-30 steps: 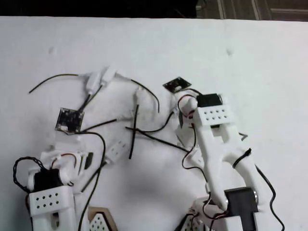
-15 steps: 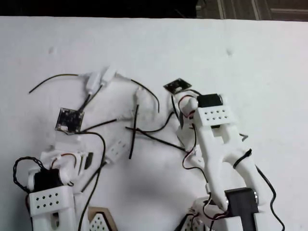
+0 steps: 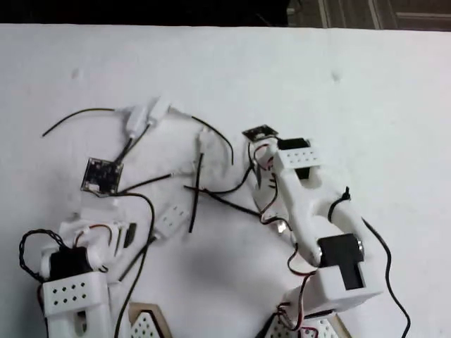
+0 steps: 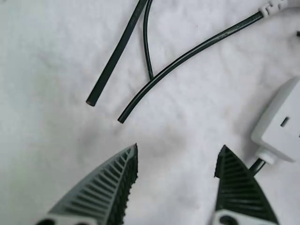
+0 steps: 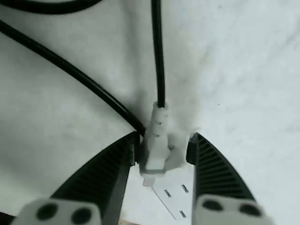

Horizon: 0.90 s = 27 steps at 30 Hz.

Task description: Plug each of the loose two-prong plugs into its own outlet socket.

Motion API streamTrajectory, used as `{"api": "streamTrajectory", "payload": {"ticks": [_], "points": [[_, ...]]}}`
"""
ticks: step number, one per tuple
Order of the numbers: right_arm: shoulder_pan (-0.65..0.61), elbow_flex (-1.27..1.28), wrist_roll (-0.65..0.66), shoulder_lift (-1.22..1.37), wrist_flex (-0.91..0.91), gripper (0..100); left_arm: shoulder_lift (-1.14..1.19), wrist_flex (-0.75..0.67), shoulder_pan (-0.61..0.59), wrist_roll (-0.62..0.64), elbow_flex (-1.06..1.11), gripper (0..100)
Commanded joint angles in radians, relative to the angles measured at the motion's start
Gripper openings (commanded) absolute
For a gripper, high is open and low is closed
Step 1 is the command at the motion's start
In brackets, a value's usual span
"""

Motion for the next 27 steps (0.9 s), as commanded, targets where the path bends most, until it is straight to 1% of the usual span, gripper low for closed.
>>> {"api": "streamTrajectory", "payload": {"ticks": [1, 3, 8, 13, 18, 21, 24, 25, 27], "points": [[0.004, -0.011, -0.006, -0.007, -0.008, 16.2, -0.015, -0.017, -0.01, 0.002, -0.003, 27], [0.004, -0.014, -0.006, 0.001, -0.008, 14.5, -0.015, -0.017, -0.01, 0.002, -0.003, 27], [0.004, -0.087, -0.006, 0.001, -0.001, 1.7, -0.015, -0.017, -0.01, 0.002, -0.003, 27], [-0.002, -0.101, -0.006, -0.01, 0.005, 1.7, -0.015, -0.017, -0.01, 0.002, -0.003, 27], [-0.036, -0.138, -0.002, -0.047, 0.177, 1.7, -0.015, -0.017, -0.01, 0.002, -0.002, 27], [-0.051, -0.164, -0.005, -0.153, 0.271, 1.7, -0.015, -0.017, -0.01, 0.008, -0.008, 27], [-0.065, -0.163, -0.006, -0.309, 0.323, 1.7, -0.015, -0.017, -0.01, 0.012, -0.031, 27], [-0.074, -0.16, -0.006, -0.366, 0.335, 1.7, -0.015, -0.014, -0.01, 0.025, -0.044, 27], [-0.093, -0.158, -0.008, -0.476, 0.361, 1.7, -0.015, -0.017, -0.01, 0.092, -0.072, 27]]}}
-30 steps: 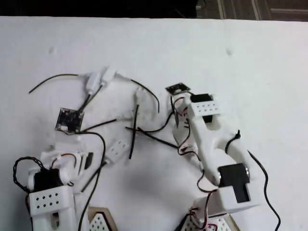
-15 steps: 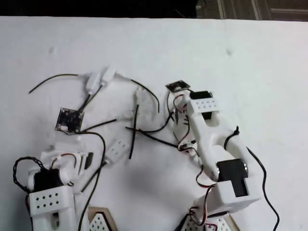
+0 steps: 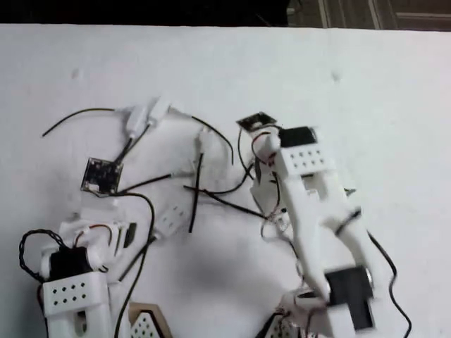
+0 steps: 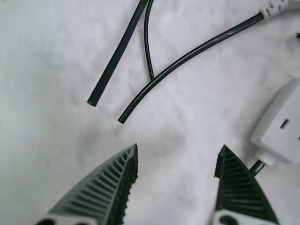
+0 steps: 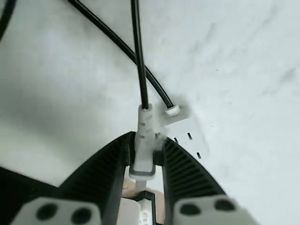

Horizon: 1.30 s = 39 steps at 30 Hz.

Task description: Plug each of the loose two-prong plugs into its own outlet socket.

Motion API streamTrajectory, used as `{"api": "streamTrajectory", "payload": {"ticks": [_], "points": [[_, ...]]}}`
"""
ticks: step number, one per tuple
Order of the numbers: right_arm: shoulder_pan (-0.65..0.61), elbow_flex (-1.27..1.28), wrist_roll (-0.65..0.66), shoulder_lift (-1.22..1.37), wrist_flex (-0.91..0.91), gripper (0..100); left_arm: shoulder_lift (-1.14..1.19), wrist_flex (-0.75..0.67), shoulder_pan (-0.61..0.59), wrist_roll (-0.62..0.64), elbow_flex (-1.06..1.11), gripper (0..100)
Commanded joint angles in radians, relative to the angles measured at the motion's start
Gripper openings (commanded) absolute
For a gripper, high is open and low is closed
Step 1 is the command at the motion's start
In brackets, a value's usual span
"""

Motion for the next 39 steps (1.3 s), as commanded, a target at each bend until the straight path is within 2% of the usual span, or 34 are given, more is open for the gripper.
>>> {"api": "streamTrajectory", "payload": {"ticks": [1, 5, 10, 14, 17, 21, 28, 36, 39], "points": [[-0.039, -0.035, -0.017, -0.231, 0.051, 1.7, -0.015, -0.017, -0.01, 0.114, -0.091, 27], [-0.125, -0.035, -0.133, -0.407, 0.051, 1.7, -0.015, -0.017, -0.004, 0.18, -0.169, 27], [-0.312, -0.035, -0.245, -0.553, 0.047, 1.7, -0.015, -0.006, -0.004, 0.281, -0.308, 27], [-0.446, -0.035, -0.353, -0.636, -0.031, 1.7, -0.015, 0.031, 0.012, 0.365, -0.436, 27], [-0.516, -0.025, -0.388, -0.671, -0.097, 1.7, -0.015, 0.087, 0.107, 0.41, -0.525, 27], [-0.605, 0.054, -0.393, -0.713, -0.191, 1.7, -0.015, 0.152, 0.295, 0.456, -0.605, 27], [-0.676, 0.233, -0.393, -0.823, -0.331, 1.7, -0.015, 0.176, 0.572, 0.466, -0.637, 27], [-0.665, 0.371, -0.384, -0.869, -0.417, 1.7, -0.019, 0.216, 0.768, 0.459, -0.643, 27], [-0.633, 0.397, -0.384, -0.869, -0.438, 1.7, -0.087, 0.239, 0.826, 0.381, -0.634, 27]]}}
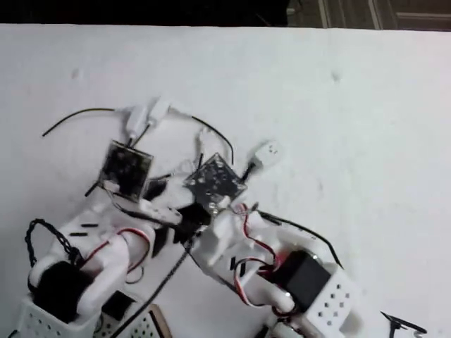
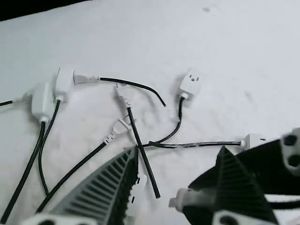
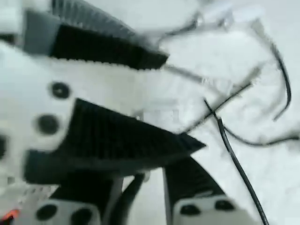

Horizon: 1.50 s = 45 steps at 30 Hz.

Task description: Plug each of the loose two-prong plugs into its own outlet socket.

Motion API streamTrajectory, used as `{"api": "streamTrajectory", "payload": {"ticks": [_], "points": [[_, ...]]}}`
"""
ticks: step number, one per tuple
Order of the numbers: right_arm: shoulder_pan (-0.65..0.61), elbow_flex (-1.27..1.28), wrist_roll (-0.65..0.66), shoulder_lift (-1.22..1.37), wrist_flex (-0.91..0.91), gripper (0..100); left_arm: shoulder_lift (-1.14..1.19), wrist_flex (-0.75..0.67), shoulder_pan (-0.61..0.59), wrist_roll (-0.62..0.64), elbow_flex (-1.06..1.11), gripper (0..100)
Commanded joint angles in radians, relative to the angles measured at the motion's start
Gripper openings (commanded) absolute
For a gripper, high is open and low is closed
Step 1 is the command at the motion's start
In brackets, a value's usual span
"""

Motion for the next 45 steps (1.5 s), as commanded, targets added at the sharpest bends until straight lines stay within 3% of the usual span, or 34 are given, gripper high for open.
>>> {"api": "streamTrajectory", "payload": {"ticks": [1, 6, 12, 16, 25, 29, 33, 45], "points": [[0.05, 0.012, 0.002, -0.013, -0.058, 1.7, -0.105, 0.034, 0.094, -0.091, -0.035, 27], [0.088, 0.049, 0.032, -0.012, -0.122, 1.7, -0.274, 0.04, -0.022, -0.15, -0.034, 27], [0.097, 0.069, 0.077, 0.031, -0.157, 1.7, -0.272, 0.041, -0.414, -0.187, -0.017, 27], [0.134, 0.051, 0.078, 0.168, -0.199, 1.7, -0.266, 0.011, -0.605, -0.183, 0.071, 27], [0.137, -0.038, 0.08, 0.536, -0.351, 1.7, -0.269, -0.107, -0.878, -0.186, 0.365, 27], [0.137, -0.104, 0.089, 0.691, -0.38, 1.7, -0.269, -0.201, -0.941, -0.187, 0.52, 27], [0.139, -0.123, 0.219, 0.797, -0.437, 1.7, -0.271, -0.241, -0.964, -0.216, 0.58, 27], [0.12, -0.127, 0.213, 0.869, -0.504, 1.7, -0.271, -0.236, -0.963, -0.233, 0.585, 27]]}}
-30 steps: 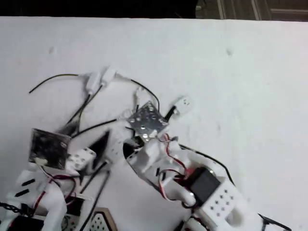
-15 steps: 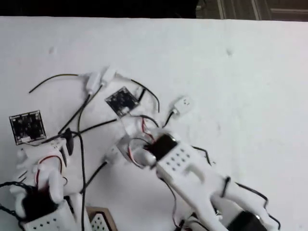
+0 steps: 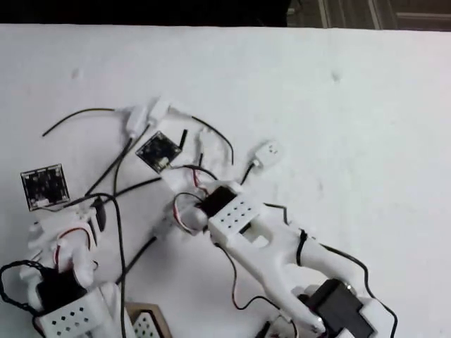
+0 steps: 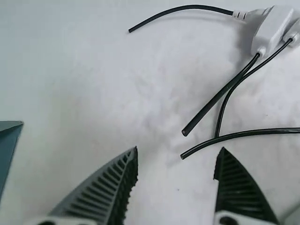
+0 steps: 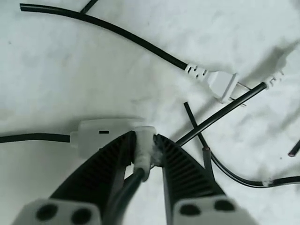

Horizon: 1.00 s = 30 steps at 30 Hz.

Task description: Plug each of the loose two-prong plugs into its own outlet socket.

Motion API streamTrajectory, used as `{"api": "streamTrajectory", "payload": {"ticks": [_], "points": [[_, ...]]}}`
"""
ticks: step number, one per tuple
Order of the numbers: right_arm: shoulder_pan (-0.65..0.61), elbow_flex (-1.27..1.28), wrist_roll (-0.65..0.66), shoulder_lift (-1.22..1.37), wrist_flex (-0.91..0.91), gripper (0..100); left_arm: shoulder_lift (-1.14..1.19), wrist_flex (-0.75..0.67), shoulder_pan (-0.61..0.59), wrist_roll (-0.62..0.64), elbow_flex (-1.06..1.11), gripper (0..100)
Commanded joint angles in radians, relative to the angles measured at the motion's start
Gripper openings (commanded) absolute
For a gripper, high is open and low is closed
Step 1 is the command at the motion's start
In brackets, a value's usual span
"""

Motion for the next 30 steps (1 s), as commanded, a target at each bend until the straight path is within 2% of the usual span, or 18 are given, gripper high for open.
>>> {"api": "streamTrajectory", "payload": {"ticks": [1, 10, 30], "points": [[-0.01, -0.043, 0.006, 0.004, -0.016, 1.7, -0.005, -0.025, -0.004, -0.008, -0.005, 27], [-0.065, -0.044, 0.005, -0.007, 0.033, 1.7, -0.005, -0.025, -0.004, -0.009, -0.005, 27], [-0.015, -0.028, 0.014, 0.127, 0.054, 1.7, -0.005, -0.025, -0.005, -0.009, -0.003, 27]]}}
